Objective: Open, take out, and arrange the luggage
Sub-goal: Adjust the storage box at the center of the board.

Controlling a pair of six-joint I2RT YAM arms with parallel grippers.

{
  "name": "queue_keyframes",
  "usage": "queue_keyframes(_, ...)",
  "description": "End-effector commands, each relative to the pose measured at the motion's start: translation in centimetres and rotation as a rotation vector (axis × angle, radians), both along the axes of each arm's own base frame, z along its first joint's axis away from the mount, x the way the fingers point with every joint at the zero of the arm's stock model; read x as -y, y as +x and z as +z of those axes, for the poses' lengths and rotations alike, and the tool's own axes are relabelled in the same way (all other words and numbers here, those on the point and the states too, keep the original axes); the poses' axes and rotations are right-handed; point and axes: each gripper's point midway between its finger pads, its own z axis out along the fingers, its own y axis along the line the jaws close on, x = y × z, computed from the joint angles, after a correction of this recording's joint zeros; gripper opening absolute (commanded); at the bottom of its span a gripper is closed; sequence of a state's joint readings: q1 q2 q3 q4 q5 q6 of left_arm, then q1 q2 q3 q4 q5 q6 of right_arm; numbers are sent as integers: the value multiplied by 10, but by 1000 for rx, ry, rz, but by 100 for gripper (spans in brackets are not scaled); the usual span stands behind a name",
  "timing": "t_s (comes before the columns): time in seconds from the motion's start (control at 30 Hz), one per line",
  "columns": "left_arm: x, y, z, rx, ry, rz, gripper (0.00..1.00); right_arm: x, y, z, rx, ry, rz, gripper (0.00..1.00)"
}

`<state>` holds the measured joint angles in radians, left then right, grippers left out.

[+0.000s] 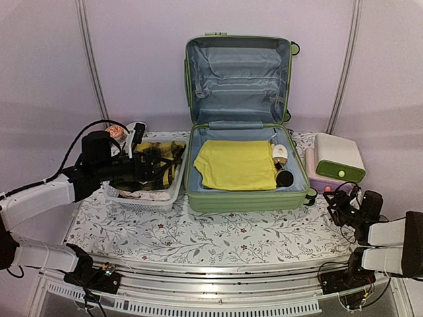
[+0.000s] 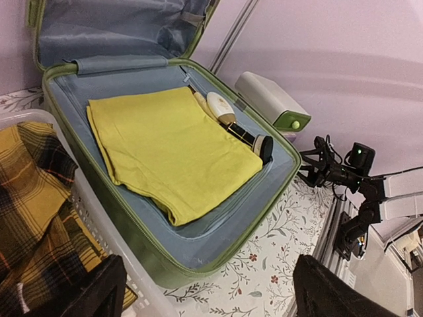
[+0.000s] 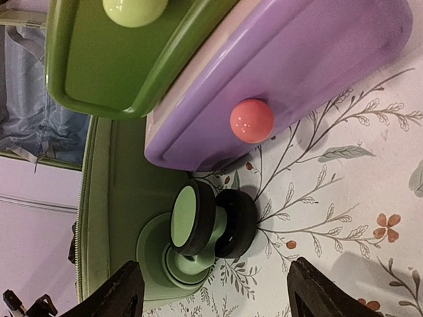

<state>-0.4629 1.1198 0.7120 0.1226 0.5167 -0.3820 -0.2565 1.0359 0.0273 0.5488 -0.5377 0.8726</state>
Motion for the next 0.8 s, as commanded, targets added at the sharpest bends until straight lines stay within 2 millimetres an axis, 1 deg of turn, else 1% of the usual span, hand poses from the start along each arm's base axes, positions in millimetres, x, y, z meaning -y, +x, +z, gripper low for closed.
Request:
queue_keyframes(0.0, 9, -1, 4, 19, -7, -34, 90, -3, 8, 17, 98, 51, 10, 75)
queue_keyframes(0.07, 10, -1, 4, 16, -7, -43, 90, -2, 10, 15, 96, 54, 7, 75)
queue_keyframes(0.23, 12, -3, 5, 7, 4, -58, 90, 4, 14, 3, 50, 47, -20, 76)
queue_keyframes(0.33, 11, -4, 8, 14, 3, -55, 90, 5, 17, 1, 47, 44, -22, 78)
queue_keyframes(0.43, 11, -5, 9, 16, 0, -52, 90, 10, 16, -3, 31, 44, -57, 77)
queue_keyframes(0.5, 11, -5, 9, 12, -4, -49, 90, 13, 17, -2, 38, 41, -73, 74)
queue_keyframes(0.57, 12, -5, 9, 8, -7, -48, 90, 14, 19, 5, 69, 33, -75, 70)
queue_keyframes(0.77, 13, -6, 7, 5, -3, -47, 90, 23, 32, 18, 113, 29, -88, 64)
